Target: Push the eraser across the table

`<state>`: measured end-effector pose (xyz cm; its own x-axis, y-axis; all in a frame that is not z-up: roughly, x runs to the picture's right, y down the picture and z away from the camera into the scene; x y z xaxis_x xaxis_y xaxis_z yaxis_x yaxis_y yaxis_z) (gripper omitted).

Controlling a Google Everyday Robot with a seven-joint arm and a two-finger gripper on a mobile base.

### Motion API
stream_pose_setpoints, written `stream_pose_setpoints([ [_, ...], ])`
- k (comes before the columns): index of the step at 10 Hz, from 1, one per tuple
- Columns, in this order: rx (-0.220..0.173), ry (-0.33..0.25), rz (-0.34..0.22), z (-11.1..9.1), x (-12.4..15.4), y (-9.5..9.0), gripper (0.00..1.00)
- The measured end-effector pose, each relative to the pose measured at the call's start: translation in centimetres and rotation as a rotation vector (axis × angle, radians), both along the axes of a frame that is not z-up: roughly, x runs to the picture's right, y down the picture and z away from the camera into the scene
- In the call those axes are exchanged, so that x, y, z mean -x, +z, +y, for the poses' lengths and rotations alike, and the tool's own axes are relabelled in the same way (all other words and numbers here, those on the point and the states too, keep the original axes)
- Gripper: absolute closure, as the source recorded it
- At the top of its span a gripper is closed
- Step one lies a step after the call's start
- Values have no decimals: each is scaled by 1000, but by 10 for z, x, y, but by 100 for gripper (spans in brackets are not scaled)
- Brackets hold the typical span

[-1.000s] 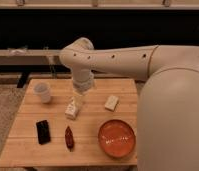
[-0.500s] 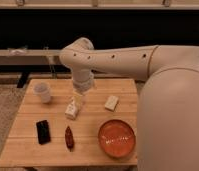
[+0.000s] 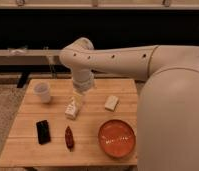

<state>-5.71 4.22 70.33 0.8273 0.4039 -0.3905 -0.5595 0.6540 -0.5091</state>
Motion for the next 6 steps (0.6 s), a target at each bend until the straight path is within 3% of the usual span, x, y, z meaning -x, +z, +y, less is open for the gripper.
stream_pose_setpoints([
  [4,-2,0,-1,0,0,0,20],
  [6,-26,-29,-58,1,14,-10,20],
])
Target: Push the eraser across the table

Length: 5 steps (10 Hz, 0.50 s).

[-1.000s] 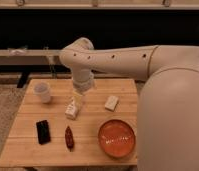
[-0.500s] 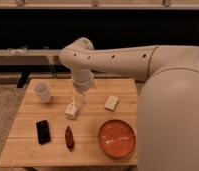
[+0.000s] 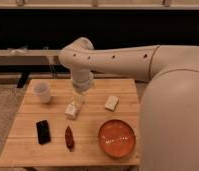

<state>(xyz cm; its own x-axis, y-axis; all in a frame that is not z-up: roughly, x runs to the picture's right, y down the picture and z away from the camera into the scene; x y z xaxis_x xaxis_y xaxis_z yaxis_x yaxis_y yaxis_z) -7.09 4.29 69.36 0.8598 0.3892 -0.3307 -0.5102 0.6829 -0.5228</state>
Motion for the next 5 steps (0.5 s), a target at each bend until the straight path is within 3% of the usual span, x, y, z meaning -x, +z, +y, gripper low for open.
stream_pose_setpoints([
  [2,-19,-38,-78,11,29,-18,20],
  [5,-41,-122,-199,47,90,-56,20],
])
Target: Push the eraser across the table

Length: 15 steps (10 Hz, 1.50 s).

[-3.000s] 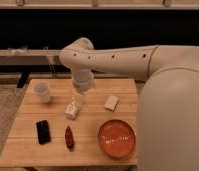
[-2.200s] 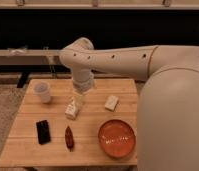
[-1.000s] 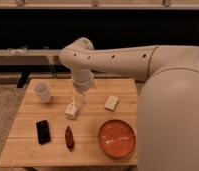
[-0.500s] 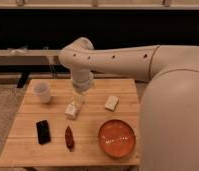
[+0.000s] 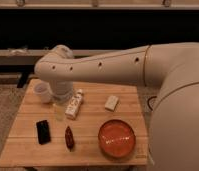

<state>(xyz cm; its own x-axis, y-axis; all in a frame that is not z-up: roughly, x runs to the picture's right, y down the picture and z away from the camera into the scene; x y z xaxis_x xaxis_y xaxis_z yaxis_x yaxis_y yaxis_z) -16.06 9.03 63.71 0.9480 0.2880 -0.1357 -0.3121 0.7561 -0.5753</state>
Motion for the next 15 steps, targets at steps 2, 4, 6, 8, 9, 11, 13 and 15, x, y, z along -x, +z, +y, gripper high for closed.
stream_pose_setpoints([
  [2,-4,-63,-73,35,41,-21,20],
  [4,1,-119,-129,69,71,-27,20],
  [6,20,-179,-183,110,102,-20,20],
  [8,49,-220,-210,143,120,0,20],
  [9,73,-232,-220,158,128,10,20],
  [11,110,-249,-218,175,136,21,20],
  [13,111,-246,-214,175,134,23,20],
  [15,111,-248,-216,175,135,22,20],
])
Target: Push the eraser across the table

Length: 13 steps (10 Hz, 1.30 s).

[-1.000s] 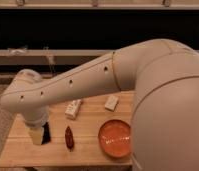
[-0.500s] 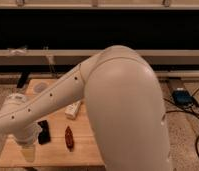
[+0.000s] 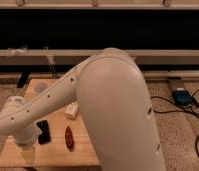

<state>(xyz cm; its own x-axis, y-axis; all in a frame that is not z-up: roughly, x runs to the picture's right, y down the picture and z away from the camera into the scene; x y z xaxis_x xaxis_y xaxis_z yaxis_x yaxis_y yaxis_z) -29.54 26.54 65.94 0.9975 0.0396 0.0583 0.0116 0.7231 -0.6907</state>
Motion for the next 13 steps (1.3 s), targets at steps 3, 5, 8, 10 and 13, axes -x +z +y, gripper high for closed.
stream_pose_setpoints([
  [3,-1,0,2,0,-1,1,20],
  [5,2,5,-6,6,4,5,24],
  [8,18,41,-18,31,12,20,53],
  [10,37,60,-28,46,17,30,74],
  [13,67,75,-24,64,19,51,100],
])
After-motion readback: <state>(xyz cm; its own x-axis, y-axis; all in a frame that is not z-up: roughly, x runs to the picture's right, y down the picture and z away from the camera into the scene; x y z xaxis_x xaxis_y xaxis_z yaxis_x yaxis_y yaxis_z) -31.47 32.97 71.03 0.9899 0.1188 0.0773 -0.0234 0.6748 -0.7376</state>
